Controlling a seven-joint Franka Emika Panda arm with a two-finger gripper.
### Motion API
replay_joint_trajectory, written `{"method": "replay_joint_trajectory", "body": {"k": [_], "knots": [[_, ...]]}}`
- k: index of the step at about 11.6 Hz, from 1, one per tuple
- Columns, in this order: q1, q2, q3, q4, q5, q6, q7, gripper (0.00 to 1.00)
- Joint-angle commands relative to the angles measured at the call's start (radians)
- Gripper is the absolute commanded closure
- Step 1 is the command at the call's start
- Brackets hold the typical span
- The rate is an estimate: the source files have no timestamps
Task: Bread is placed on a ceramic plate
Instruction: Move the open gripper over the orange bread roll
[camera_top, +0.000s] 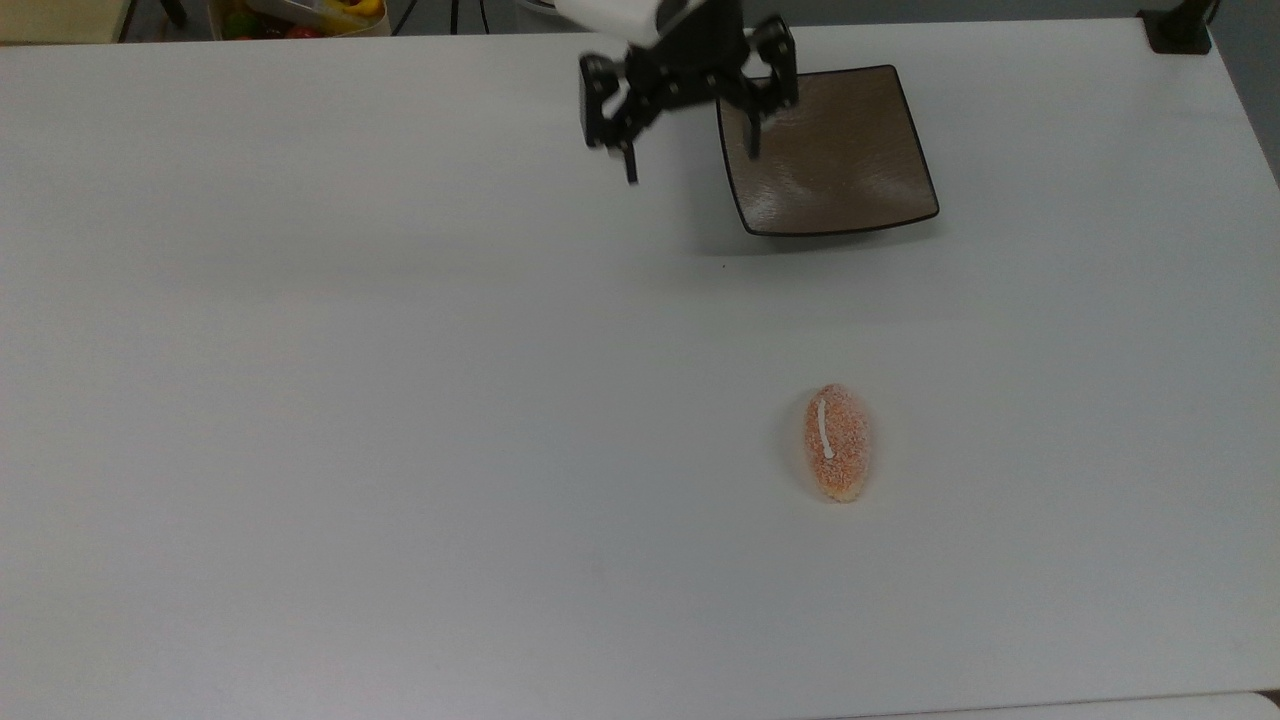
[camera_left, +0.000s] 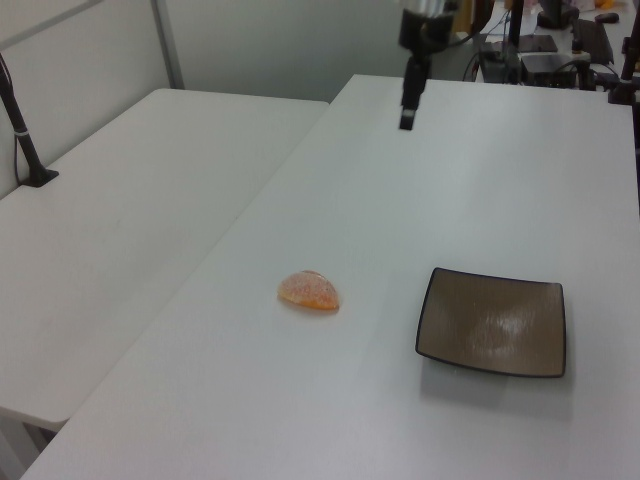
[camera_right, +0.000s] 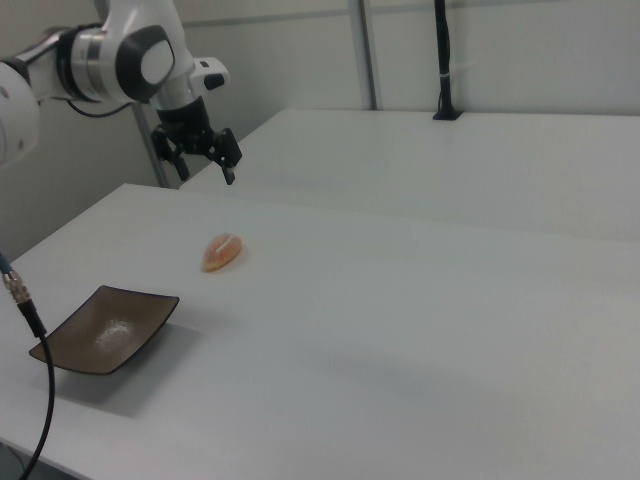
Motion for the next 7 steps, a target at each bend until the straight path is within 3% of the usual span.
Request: {"method": "replay_joint_trajectory", "body": {"k": [1, 7], "knots": [[0.038, 0.106, -0.004, 0.051, 0.011, 0.133, 0.023, 0.00], [0.136, 0.223, -0.006, 0.054, 0.000, 0.283, 0.135, 0.00]]}}
